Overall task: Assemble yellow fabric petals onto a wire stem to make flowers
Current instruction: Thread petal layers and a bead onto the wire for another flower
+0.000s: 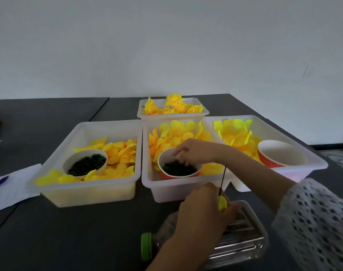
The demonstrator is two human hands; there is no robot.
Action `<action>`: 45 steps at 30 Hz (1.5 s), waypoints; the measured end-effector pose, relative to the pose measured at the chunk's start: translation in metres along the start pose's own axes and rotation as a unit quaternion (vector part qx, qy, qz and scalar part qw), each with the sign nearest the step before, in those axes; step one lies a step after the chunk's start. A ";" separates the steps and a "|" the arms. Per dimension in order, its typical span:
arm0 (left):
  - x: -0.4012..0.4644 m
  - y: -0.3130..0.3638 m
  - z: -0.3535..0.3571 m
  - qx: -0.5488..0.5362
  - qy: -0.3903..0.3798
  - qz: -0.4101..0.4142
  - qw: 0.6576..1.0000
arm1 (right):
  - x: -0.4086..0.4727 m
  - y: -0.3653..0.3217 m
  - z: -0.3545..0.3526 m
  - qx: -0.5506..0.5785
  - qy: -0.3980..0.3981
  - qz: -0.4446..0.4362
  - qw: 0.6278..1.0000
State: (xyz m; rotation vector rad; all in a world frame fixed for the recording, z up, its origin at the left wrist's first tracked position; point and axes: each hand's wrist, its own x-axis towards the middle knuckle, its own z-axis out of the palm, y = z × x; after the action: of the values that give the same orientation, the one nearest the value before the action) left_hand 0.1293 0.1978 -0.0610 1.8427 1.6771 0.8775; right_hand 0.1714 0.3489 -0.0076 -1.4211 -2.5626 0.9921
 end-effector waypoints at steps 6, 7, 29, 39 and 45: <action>0.002 0.003 -0.002 0.010 0.005 0.003 1.000 | 0.022 -0.011 0.014 -0.262 -0.032 -0.047 0.963; 0.002 0.004 -0.003 0.011 0.007 0.009 1.000 | 0.025 -0.010 0.015 -0.270 -0.025 -0.054 0.961; 0.006 0.005 0.001 0.028 0.009 -0.011 1.000 | 0.022 0.005 0.020 -0.316 -0.024 0.004 0.949; 0.004 0.005 -0.001 0.027 -0.011 -0.006 1.000 | 0.008 0.002 -0.005 -0.119 0.041 -0.065 0.990; 0.006 0.001 0.004 0.046 0.008 0.010 0.999 | -0.042 -0.014 -0.028 0.173 0.149 -0.117 0.966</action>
State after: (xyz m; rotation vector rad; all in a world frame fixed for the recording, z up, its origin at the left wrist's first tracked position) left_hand 0.1330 0.2036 -0.0622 1.9201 1.7378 0.8386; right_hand 0.1944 0.3254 0.0334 -1.0559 -2.1487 1.0329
